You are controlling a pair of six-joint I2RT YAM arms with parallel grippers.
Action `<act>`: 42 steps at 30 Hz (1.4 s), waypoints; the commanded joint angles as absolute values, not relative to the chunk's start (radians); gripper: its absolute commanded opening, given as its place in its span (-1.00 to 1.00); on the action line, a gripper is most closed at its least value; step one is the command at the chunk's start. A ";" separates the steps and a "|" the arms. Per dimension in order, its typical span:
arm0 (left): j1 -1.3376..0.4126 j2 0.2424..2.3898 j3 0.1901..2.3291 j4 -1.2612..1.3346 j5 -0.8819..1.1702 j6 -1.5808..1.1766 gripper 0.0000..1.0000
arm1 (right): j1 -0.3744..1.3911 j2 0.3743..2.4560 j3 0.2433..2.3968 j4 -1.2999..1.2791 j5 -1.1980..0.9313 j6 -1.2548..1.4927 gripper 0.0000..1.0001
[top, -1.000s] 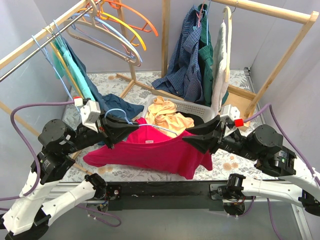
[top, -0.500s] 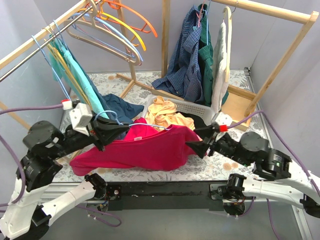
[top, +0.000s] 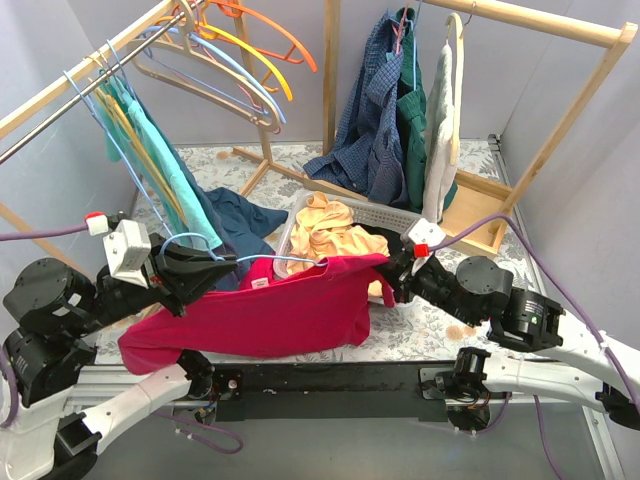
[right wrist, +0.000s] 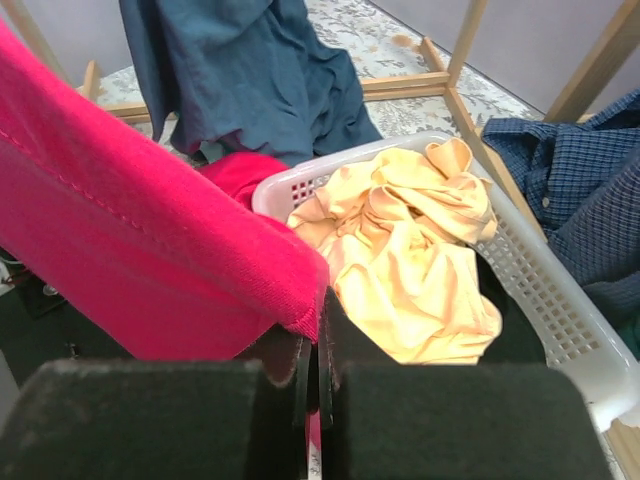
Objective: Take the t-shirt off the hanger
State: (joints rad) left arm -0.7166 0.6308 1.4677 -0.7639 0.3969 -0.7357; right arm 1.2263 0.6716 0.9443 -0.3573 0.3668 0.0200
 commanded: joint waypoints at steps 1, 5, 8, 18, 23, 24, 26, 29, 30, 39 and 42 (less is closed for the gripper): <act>-0.713 0.601 1.520 -0.811 0.357 -0.726 -1.00 | 1.232 0.611 0.963 -0.373 0.481 0.035 -0.97; -0.713 0.571 1.526 -0.851 0.310 -0.729 -1.00 | 1.232 0.522 0.943 -0.406 0.613 0.071 -0.97; -0.713 0.560 1.542 -0.865 0.284 -0.729 -1.00 | 1.232 0.457 0.936 -0.434 0.664 0.096 -0.97; -0.713 0.569 1.542 -0.802 0.296 -0.703 -1.00 | 1.232 0.526 0.841 -0.528 0.608 0.225 -0.97; -0.713 0.623 1.534 -0.736 0.337 -0.674 -1.00 | 1.232 0.694 0.808 -0.405 0.482 0.224 -0.97; -0.713 0.635 1.520 -0.724 0.342 -0.669 -1.00 | 1.232 0.715 0.808 -0.356 0.463 0.219 -0.97; -0.713 0.655 1.496 -0.681 0.353 -0.657 -1.00 | 1.230 0.765 0.810 -0.305 0.433 0.201 -0.97; -0.713 0.715 1.415 -0.638 0.362 -0.643 -1.00 | 1.230 0.814 0.818 -0.242 0.426 0.189 -0.97; -0.713 0.735 1.364 -0.621 0.382 -0.643 -1.00 | 1.230 0.822 0.819 -0.230 0.426 0.189 -0.97; -0.713 0.836 1.272 -0.505 0.394 -0.614 -1.00 | 1.232 0.760 0.830 -0.310 0.322 0.238 -0.17; -0.713 0.847 1.262 -0.503 0.399 -0.606 -1.00 | 1.232 0.668 0.837 -0.365 0.233 0.218 -0.11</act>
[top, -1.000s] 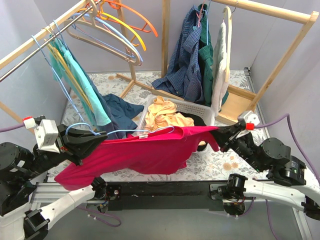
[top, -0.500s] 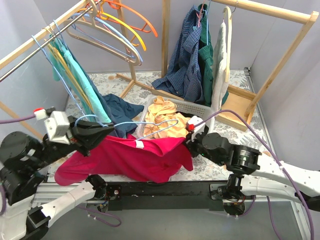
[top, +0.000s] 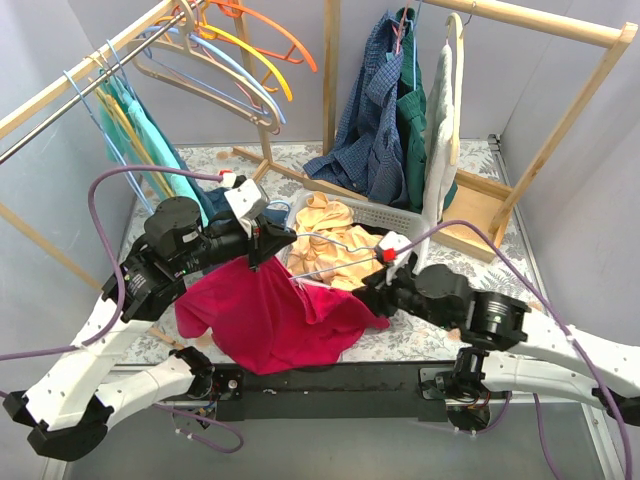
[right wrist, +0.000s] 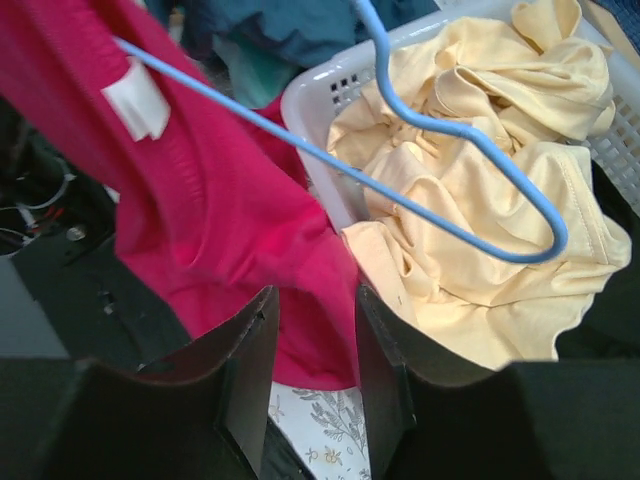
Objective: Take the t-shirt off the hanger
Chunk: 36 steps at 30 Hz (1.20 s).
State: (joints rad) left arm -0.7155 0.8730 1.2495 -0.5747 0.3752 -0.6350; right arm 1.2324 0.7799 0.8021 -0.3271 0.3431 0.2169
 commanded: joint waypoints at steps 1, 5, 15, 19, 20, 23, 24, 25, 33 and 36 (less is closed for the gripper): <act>-0.713 0.848 1.261 -0.505 0.400 -0.606 -1.00 | 1.232 0.654 0.853 -0.383 0.197 0.201 -0.11; -0.713 0.847 1.252 -0.529 0.445 -0.606 -1.00 | 1.232 0.662 0.992 -0.466 0.077 0.117 -0.12; -0.713 0.784 1.293 -0.667 0.503 -0.614 -1.00 | 1.232 0.856 1.226 -0.569 0.078 -0.152 -0.10; -0.713 0.752 1.353 -0.750 0.512 -0.614 -1.00 | 1.232 0.899 1.282 -0.653 0.006 -0.190 -0.07; -0.713 0.746 1.362 -0.762 0.517 -0.614 -1.00 | 1.232 0.907 1.293 -0.679 -0.023 -0.204 -0.05; -0.713 0.724 1.387 -0.790 0.526 -0.618 -1.00 | 1.232 0.904 1.292 -0.678 -0.051 -0.219 -0.05; -0.713 0.721 1.390 -0.801 0.528 -0.618 -1.00 | 1.232 0.902 1.292 -0.675 -0.061 -0.230 -0.05; -0.713 0.716 1.391 -0.804 0.529 -0.621 -1.00 | 1.232 0.903 1.292 -0.670 -0.067 -0.232 -0.05; -0.713 0.709 1.399 -0.819 0.542 -0.626 -1.00 | 1.232 0.930 1.308 -0.638 -0.077 -0.258 -0.08; -0.713 0.710 1.397 -0.818 0.529 -0.624 -1.00 | 1.232 0.930 1.347 -0.656 -0.110 -0.261 -0.08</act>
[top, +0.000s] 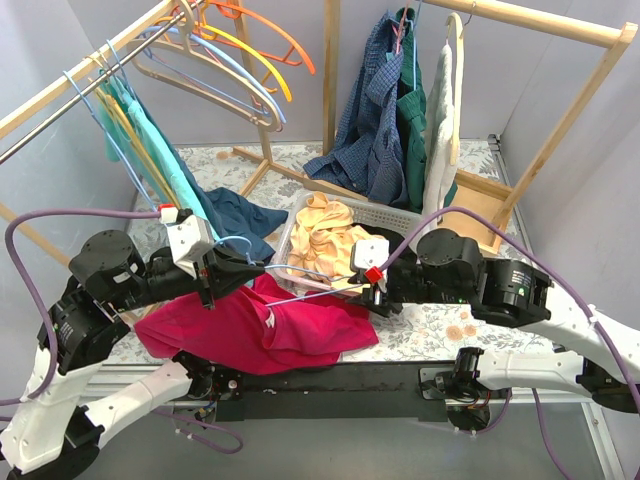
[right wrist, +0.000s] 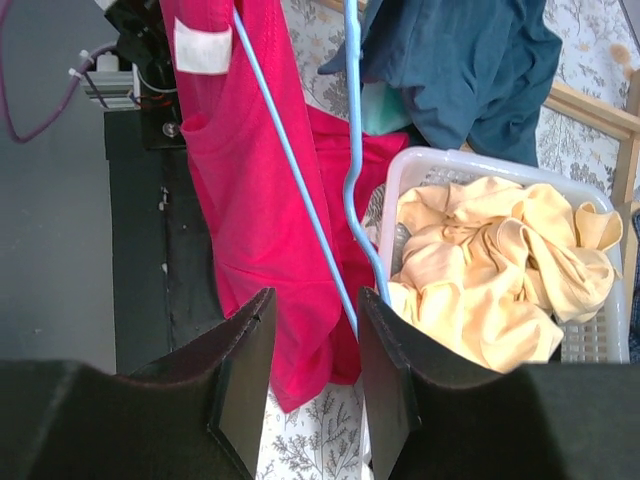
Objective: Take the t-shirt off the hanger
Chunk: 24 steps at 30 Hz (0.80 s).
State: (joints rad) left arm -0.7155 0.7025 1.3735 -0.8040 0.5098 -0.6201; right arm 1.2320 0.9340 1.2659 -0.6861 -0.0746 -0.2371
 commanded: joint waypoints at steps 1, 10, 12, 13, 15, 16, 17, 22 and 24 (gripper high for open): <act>-0.713 0.710 1.397 -0.816 0.526 -0.624 -1.00 | 1.232 0.919 1.361 -0.655 -0.135 -0.262 -0.08; -0.713 0.709 1.402 -0.822 0.538 -0.626 -1.00 | 1.232 0.916 1.336 -0.641 -0.089 -0.285 -0.08; -0.713 0.704 1.402 -0.827 0.537 -0.627 -1.00 | 1.232 0.926 1.318 -0.621 -0.084 -0.285 -0.08; -0.713 0.704 1.402 -0.825 0.538 -0.629 -1.00 | 1.232 0.940 1.315 -0.618 -0.097 -0.285 -0.08; -0.713 0.704 1.404 -0.825 0.549 -0.634 -1.00 | 1.232 0.951 1.307 -0.606 -0.106 -0.287 -0.08; -0.713 0.704 1.402 -0.828 0.552 -0.634 -1.00 | 1.232 0.962 1.305 -0.604 -0.107 -0.288 -0.08; -0.713 0.703 1.402 -0.828 0.557 -0.634 -1.00 | 1.232 0.966 1.304 -0.600 -0.104 -0.291 -0.08; -0.713 0.699 1.396 -0.821 0.578 -0.637 -1.00 | 1.230 1.008 1.308 -0.571 -0.106 -0.308 -0.13; -0.713 0.696 1.384 -0.812 0.581 -0.638 -1.00 | 1.230 1.023 1.313 -0.568 -0.113 -0.310 -0.24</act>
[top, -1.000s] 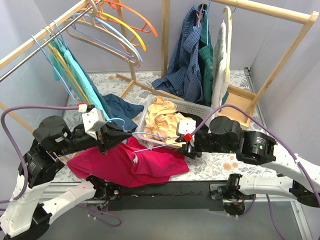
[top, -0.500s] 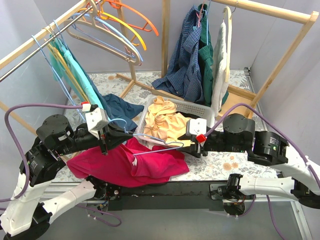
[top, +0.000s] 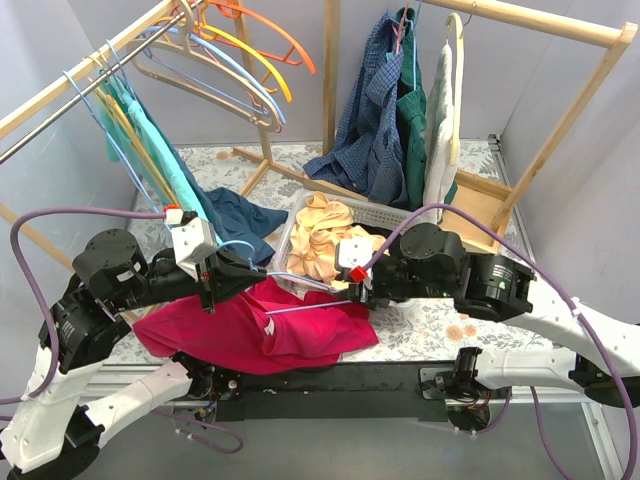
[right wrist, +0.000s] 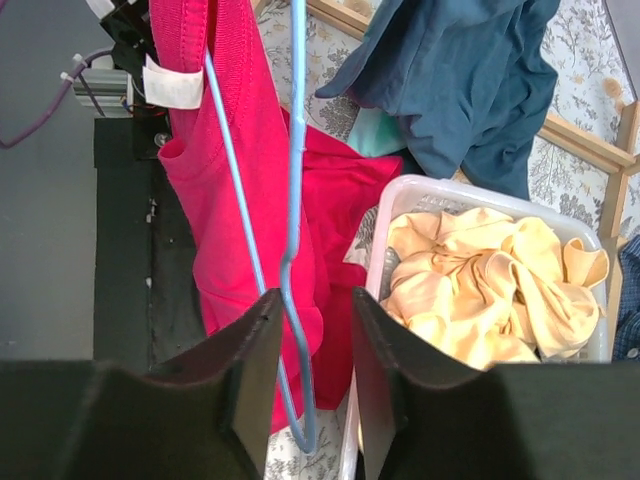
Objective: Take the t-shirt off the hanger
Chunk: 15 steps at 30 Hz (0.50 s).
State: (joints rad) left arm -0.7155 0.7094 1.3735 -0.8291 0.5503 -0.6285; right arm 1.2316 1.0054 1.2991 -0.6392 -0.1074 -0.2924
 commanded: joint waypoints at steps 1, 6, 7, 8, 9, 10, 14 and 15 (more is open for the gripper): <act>-0.713 0.695 1.379 -0.808 0.581 -0.641 -1.00 | 1.230 1.037 1.318 -0.568 -0.123 -0.310 -0.31; -0.713 0.687 1.332 -0.744 0.577 -0.643 -1.00 | 1.230 1.057 1.305 -0.575 -0.133 -0.298 -0.92; -0.713 0.692 1.322 -0.742 0.566 -0.638 -1.00 | 1.230 1.052 1.301 -0.575 -0.117 -0.295 -0.97; -0.713 0.702 1.318 -0.741 0.555 -0.634 -1.00 | 1.230 1.048 1.289 -0.575 -0.101 -0.290 -0.97; -0.713 0.706 1.312 -0.742 0.540 -0.629 -1.00 | 1.230 1.043 1.282 -0.580 -0.085 -0.284 -0.97; -0.713 0.707 1.301 -0.741 0.504 -0.624 -1.00 | 1.229 1.028 1.275 -0.584 -0.051 -0.281 -0.97; -0.713 0.706 1.218 -0.744 0.387 -0.624 -1.00 | 1.229 0.973 1.240 -0.617 0.052 -0.273 -0.97; -0.713 0.695 1.203 -0.745 0.367 -0.627 -0.95 | 1.229 0.960 1.235 -0.641 0.067 -0.273 -0.97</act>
